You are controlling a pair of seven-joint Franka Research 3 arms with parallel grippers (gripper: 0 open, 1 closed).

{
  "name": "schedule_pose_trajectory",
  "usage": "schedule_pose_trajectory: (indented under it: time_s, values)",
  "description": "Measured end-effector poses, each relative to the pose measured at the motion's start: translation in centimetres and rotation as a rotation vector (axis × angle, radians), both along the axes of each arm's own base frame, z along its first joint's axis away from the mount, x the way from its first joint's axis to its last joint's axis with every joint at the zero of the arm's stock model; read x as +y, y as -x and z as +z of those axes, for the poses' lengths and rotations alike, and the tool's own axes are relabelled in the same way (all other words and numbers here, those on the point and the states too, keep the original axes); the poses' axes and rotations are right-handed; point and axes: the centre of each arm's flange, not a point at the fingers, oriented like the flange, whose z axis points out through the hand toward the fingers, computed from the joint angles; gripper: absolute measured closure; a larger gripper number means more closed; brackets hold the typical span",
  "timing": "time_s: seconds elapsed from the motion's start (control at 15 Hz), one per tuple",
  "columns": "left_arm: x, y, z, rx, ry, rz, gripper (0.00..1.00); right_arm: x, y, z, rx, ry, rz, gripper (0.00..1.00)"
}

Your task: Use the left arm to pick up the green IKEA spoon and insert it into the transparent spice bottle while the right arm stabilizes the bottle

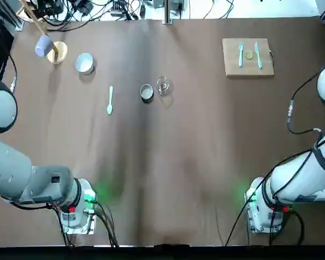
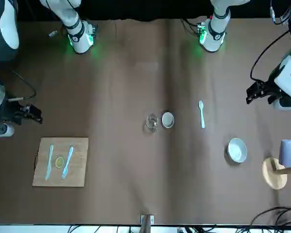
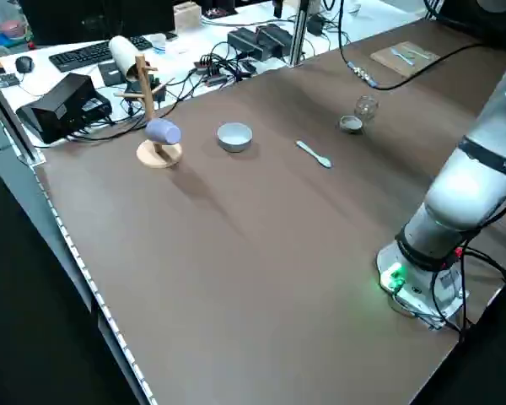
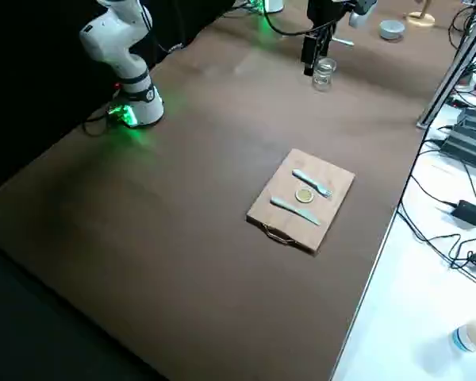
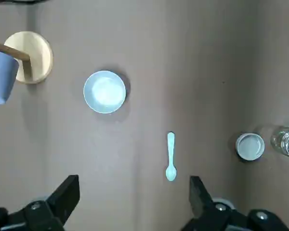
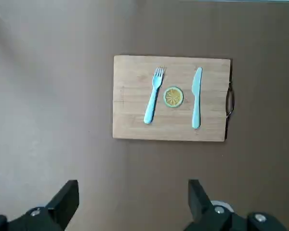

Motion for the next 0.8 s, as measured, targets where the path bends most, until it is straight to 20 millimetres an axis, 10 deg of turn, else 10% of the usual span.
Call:
schedule_pose_trajectory:
  time_s: [0.47,0.8]
  values:
    - [-0.1,-0.1,0.6,0.004,0.001,0.000,0.00,0.0,0.0,0.0,0.000,0.000,0.000,0.00]
    - [-0.5,-2.1,-3.5,0.060,0.007,-0.010,0.00,0.0,0.0,0.0,0.000,0.000,0.000,0.00]
